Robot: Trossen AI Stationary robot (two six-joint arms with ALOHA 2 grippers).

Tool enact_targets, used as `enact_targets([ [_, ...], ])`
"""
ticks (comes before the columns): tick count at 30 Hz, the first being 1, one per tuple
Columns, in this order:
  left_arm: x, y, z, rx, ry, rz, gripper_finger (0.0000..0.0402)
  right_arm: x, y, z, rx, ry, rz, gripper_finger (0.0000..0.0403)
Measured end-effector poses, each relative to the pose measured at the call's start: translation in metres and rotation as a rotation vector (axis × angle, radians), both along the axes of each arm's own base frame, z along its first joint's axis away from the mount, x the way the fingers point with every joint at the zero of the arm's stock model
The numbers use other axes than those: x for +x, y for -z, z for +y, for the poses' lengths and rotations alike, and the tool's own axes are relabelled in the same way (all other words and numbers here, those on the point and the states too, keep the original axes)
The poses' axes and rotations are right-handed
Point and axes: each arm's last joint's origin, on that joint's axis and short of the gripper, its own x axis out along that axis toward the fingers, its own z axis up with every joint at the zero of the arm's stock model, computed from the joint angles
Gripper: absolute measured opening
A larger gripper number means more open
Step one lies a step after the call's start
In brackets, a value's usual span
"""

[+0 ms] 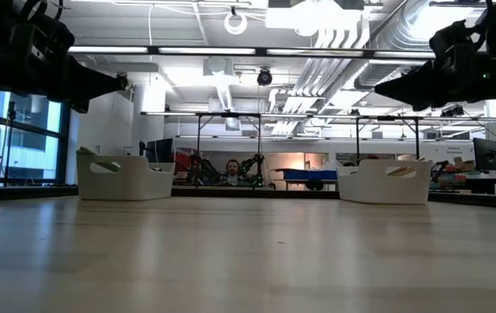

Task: Sort silverware by color (type)
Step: Return to Home Position

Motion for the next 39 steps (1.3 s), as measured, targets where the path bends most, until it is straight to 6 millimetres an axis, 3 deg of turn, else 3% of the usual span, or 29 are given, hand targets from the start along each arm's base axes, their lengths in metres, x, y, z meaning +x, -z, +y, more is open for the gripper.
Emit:
enact_targets([
  [22, -0.008, -0.003, 0.0, 0.008, -0.035, -0.045, 0.0, -0.026, -0.01, 0.005, -0.067, 0.127, -0.109, 0.0],
  [26, -0.008, -0.003, 0.0, -0.007, -0.041, -0.046, 0.0, -0.03, -0.005, 0.002, -0.051, 0.236, -0.071, 0.0],
  [39, -0.008, -0.003, 0.0, -0.045, -0.054, -0.054, 0.0, -0.029, 0.002, -0.001, -0.019, 0.337, 0.004, 0.0],
])
